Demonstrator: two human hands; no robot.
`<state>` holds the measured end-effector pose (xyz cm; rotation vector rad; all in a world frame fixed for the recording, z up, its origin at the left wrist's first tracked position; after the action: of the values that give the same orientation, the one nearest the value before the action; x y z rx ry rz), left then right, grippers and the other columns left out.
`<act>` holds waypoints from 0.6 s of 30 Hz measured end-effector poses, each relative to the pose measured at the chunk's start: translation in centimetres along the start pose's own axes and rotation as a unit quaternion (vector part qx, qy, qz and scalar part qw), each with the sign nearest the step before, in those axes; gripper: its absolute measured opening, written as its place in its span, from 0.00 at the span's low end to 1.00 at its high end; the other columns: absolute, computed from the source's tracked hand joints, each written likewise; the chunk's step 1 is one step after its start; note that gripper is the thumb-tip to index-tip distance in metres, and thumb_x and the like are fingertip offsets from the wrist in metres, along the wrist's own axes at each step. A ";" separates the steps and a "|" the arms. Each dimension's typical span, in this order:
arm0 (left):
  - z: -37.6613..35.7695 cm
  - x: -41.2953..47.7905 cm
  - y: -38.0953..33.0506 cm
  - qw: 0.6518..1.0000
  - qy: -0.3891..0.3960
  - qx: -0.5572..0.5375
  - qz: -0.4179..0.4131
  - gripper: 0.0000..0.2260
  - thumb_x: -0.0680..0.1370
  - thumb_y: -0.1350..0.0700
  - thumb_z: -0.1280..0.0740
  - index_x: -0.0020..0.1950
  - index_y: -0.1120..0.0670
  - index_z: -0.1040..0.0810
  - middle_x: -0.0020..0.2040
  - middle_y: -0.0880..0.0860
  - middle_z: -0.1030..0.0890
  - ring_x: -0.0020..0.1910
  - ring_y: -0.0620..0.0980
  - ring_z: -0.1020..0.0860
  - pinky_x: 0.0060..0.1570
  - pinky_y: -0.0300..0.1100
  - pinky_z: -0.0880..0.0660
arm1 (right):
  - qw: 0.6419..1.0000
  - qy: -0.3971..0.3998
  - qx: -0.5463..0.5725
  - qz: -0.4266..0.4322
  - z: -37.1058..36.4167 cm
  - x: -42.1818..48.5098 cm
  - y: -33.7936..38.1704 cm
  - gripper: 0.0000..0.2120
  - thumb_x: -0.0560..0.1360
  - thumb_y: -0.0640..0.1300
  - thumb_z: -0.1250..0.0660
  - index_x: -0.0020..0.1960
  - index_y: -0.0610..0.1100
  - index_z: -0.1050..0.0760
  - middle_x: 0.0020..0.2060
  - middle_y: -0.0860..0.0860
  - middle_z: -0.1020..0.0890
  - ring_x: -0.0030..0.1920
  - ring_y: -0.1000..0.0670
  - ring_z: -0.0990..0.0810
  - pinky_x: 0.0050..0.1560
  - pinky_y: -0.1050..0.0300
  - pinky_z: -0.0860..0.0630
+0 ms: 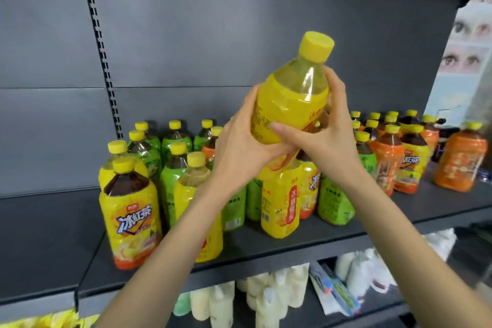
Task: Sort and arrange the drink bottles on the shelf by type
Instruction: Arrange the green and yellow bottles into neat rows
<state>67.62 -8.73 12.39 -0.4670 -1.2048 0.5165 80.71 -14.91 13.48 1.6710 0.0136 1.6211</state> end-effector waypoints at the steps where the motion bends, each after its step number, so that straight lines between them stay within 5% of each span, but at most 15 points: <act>1: -0.7 -0.6 -0.2 0.999 0.030 0.010 0.010 0.43 0.62 0.37 0.25 0.73 0.41 0.41 0.66 0.44 0.25 0.64 0.48 0.27 0.60 0.52 0.28 | 1.000 -0.012 -0.002 -0.012 0.6 -0.9 -0.3 0.42 0.65 0.44 0.21 0.72 0.48 0.41 0.66 0.47 0.28 0.66 0.50 0.27 0.63 0.44 0.27; 6: -1.8 -4.2 0.6 0.987 0.150 0.058 -0.003 0.43 0.68 0.38 0.28 0.75 0.38 0.52 0.76 0.41 0.43 0.73 0.42 0.41 0.70 0.50 0.36 | 0.991 -0.074 0.001 -0.109 4.2 -5.1 -2.8 0.40 0.65 0.51 0.22 0.71 0.52 0.38 0.64 0.49 0.26 0.62 0.52 0.24 0.57 0.47 0.22; 10: 1.4 -6.2 4.0 0.991 -0.063 0.118 -0.029 0.37 0.73 0.43 0.30 0.76 0.43 0.48 0.73 0.42 0.43 0.71 0.38 0.47 0.68 0.29 0.50 | 0.980 -0.091 -0.095 -0.148 6.7 -7.2 -5.1 0.37 0.64 0.52 0.23 0.68 0.57 0.38 0.64 0.55 0.29 0.61 0.60 0.27 0.56 0.51 0.22; 13: 3.1 -6.8 7.3 0.967 -0.149 0.205 0.005 0.40 0.73 0.44 0.29 0.76 0.54 0.47 0.75 0.55 0.41 0.72 0.50 0.43 0.70 0.44 0.44 | 0.969 -0.081 -0.162 -0.168 7.7 -8.1 -7.8 0.39 0.64 0.53 0.25 0.70 0.51 0.37 0.64 0.55 0.29 0.65 0.53 0.29 0.64 0.43 0.28; 18: 2.7 -7.6 10.6 0.971 -0.101 0.203 0.081 0.42 0.71 0.45 0.29 0.77 0.55 0.48 0.74 0.59 0.41 0.71 0.57 0.41 0.67 0.53 0.38 | 0.949 -0.083 -0.204 -0.227 6.9 -10.2 -11.9 0.42 0.63 0.58 0.25 0.72 0.51 0.39 0.69 0.53 0.31 0.69 0.51 0.33 0.68 0.41 0.34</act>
<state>61.65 -4.75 1.15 -0.1641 -1.2201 0.9471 90.61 -15.50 -0.43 1.3537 -0.0200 1.0503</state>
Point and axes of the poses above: each hand's wrist, its own x-axis towards the middle knuckle, its own z-axis out of the back of the hand, y = z × x, the point moved 1 cm from there along x, towards the middle knuckle
